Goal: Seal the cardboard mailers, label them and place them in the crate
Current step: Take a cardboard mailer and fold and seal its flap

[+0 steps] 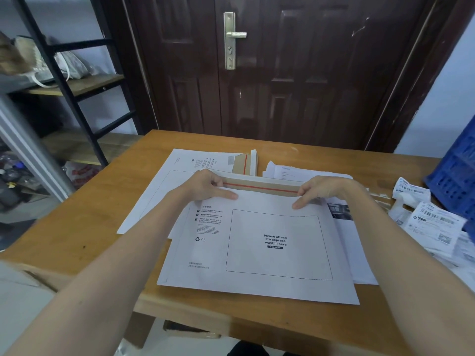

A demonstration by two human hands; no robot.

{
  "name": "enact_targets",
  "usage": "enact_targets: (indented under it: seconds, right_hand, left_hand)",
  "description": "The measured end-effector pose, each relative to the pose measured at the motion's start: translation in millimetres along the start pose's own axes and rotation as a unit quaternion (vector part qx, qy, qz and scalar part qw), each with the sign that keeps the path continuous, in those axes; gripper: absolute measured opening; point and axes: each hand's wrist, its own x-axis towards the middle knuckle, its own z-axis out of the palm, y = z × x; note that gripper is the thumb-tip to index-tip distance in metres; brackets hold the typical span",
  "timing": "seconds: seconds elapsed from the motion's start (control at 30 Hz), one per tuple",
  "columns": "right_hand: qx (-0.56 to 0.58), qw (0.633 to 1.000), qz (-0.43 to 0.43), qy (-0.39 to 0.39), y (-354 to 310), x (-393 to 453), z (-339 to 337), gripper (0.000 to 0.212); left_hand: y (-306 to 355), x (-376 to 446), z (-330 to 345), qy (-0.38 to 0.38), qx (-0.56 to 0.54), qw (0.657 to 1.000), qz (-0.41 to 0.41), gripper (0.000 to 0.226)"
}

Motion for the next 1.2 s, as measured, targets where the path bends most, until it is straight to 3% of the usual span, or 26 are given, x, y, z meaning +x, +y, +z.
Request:
enact_targets:
  seconds: [0.27,0.6,0.73,0.9,1.07,1.13,1.2]
  right_hand:
    - [-0.042,0.999,0.007,0.02,1.9,5.2,4.3,0.018]
    - [-0.057,0.997,-0.015,0.052,3.5,-1.2,9.8,0.023]
    - [-0.037,0.993,0.004,0.11,4.1,-0.1,11.9,0.028]
    - [-0.047,0.976,0.016,0.211,6.3,-6.6,26.0,0.041]
    - [-0.039,0.946,0.005,0.323,6.6,-15.4,47.8,0.077]
    - [-0.013,0.937,0.02,0.349,4.6,-17.6,52.5,0.09]
    - [0.061,0.935,0.043,0.348,3.4,-17.9,55.9,0.096]
  left_hand:
    - [2.5,-5.9,6.6,0.005,0.018,1.0,0.016,0.037]
    - [-2.7,-2.1,12.6,0.063,0.231,0.97,0.032,0.053]
    - [-2.6,-6.5,11.0,0.081,0.28,0.956,0.047,0.06]
    - [0.8,-17.6,7.2,0.124,0.261,0.954,0.075,0.033]
    - [-4.1,-33.3,12.3,0.27,0.228,0.934,-0.05,0.088]
    - [-9.6,-40.0,8.6,0.267,0.169,0.939,-0.134,0.096]
    - [-14.4,-45.8,2.5,0.213,0.115,0.951,-0.191,0.097]
